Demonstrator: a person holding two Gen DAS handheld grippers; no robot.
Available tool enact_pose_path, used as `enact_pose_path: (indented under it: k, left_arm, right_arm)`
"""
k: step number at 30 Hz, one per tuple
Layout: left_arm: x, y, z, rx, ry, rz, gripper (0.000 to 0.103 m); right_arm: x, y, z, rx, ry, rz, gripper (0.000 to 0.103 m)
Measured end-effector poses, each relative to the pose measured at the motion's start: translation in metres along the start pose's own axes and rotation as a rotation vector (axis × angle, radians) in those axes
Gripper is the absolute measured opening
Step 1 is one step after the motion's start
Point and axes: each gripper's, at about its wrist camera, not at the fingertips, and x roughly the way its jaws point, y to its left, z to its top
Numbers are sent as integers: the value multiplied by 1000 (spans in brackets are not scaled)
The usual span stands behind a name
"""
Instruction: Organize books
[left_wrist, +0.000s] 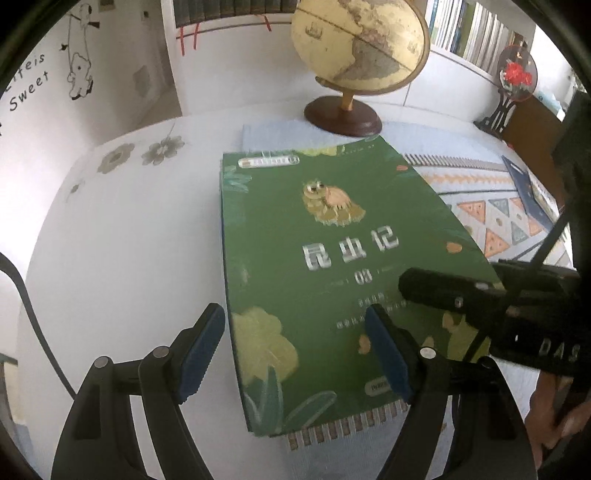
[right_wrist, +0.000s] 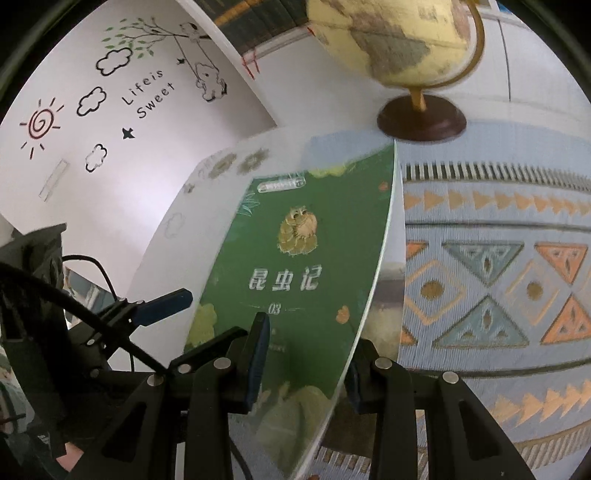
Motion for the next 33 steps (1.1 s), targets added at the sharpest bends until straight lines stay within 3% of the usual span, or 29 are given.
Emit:
enact_pose_path:
  k: [11,19,26,29,33]
  left_arm:
    - [-1,-8,-13,3,14,-2,77]
    - [-9,-1,-25,-56,27,16,77]
    - [-28,-7,-34,-74,15,44,77]
    - [-41,-25,-24,-74,-34,12,77]
    - [-56,-75,0,-32,-111,-110,81]
  right_arm:
    - [2,-9,3,9,20,-6,37]
    - [2,-6,1,-21,58,-15,38]
    - [-30,-31,-20,13,110,-38,41]
    - [-58,-54,-40,66,88,-60,42]
    - [-100,-93,-60,167,28,-103,44]
